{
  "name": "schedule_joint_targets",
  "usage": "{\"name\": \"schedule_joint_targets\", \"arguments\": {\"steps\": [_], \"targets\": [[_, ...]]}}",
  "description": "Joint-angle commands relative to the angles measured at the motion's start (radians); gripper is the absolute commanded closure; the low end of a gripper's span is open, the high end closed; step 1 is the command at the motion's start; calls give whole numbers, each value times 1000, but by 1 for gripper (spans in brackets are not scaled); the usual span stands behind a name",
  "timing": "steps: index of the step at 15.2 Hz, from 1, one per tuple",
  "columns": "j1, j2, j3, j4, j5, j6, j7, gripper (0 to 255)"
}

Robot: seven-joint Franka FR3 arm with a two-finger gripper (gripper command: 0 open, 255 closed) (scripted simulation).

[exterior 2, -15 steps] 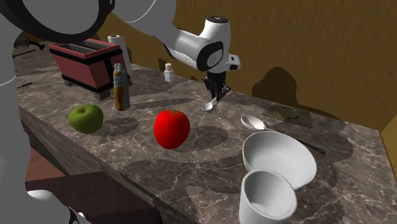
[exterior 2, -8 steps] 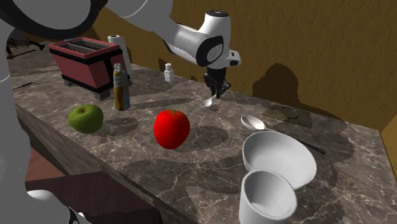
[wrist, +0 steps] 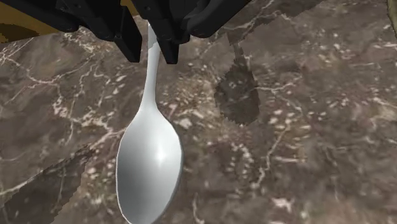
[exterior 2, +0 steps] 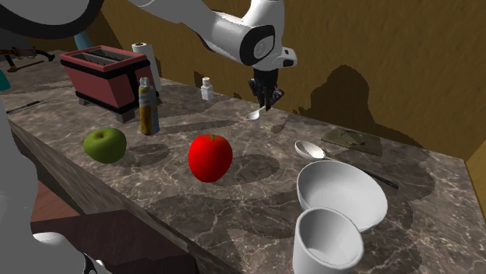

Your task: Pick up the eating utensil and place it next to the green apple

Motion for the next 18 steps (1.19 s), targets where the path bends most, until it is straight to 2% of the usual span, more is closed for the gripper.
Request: {"name": "schedule_joint_targets", "arguments": {"steps": [1, 18], "targets": [[-2, -10, 1, 17, 3, -28, -1, 255], [-9, -78, 9, 161, 22, -235, 4, 255]]}}
